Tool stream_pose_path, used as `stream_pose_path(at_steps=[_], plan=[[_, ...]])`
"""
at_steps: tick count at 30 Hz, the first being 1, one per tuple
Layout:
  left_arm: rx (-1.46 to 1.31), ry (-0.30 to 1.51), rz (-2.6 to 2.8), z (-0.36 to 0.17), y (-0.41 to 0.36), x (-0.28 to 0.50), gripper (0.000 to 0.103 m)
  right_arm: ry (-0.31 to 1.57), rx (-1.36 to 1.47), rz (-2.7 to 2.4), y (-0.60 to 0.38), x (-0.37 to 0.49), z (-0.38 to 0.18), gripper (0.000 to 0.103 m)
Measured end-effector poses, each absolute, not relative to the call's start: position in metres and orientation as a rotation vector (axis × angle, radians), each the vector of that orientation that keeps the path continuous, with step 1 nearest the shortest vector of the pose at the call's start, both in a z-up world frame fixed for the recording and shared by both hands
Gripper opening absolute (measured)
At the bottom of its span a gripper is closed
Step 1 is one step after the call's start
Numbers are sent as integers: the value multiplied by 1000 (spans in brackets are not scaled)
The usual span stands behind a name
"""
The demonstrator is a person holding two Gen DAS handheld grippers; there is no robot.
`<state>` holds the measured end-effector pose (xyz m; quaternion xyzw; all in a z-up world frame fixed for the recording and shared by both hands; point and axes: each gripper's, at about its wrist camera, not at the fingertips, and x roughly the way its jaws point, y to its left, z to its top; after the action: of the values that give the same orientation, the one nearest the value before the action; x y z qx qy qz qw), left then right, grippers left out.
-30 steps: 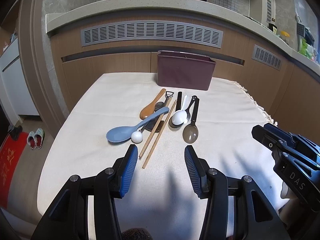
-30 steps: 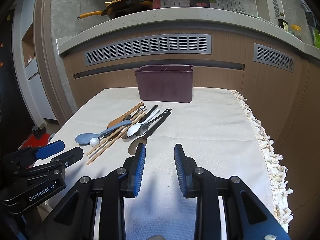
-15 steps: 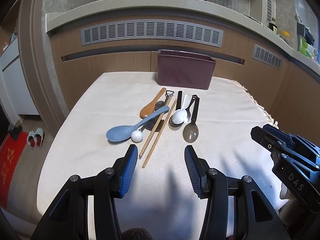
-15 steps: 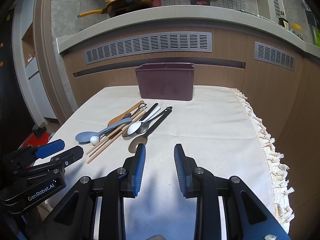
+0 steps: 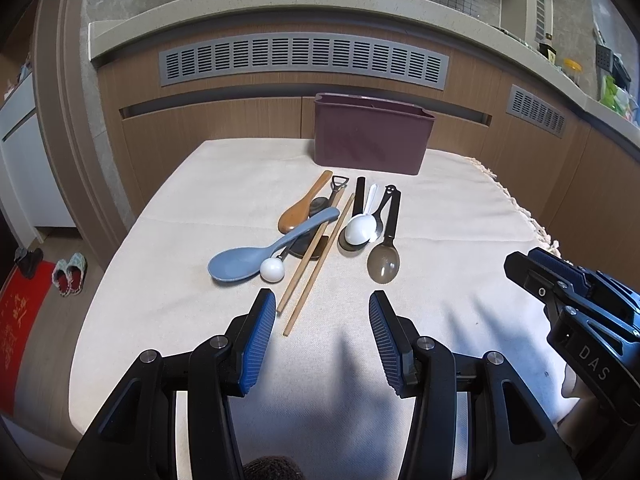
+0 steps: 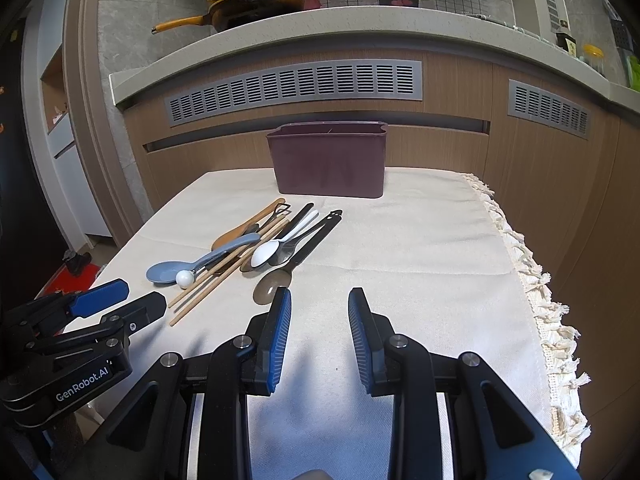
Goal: Organize utensils
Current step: 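Grasp the wooden spoon with the left tool while the right tool grasps the metal bottle opener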
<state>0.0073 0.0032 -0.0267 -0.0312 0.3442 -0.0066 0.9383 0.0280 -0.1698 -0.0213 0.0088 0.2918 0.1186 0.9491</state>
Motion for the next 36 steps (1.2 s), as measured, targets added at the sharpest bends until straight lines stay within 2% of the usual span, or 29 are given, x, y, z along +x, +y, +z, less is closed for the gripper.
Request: stream_pose_path(at_steps=[6,11,15,19,23,28,31,36], plan=[[-56,712,-16,-31,13,28,50,601,7,230,-173,42,-27,28],[-150,741,-81,-39,50,62,50,602,-26,248,-173,71,-28,28],[-121,734,-3,-40,70,80,50,636,-47,302,-165,103,-26,28],[-136,807,-44,-47,86,99,50,681,-68,348,-152,129,-27,28],[-85,811,-73,-46,87,106,50,715,-90,371,-144,144,-32,28],[-182,848,-209,-41,88,136,50,751,-89,364,-146,154,-44,28],[-98,830,-217,-33,74,164,50,765,-80,351,-149,158,-47,28],[-20,938,-274,-46,54,215,47,777,-73,349,-153,155,-49,28]])
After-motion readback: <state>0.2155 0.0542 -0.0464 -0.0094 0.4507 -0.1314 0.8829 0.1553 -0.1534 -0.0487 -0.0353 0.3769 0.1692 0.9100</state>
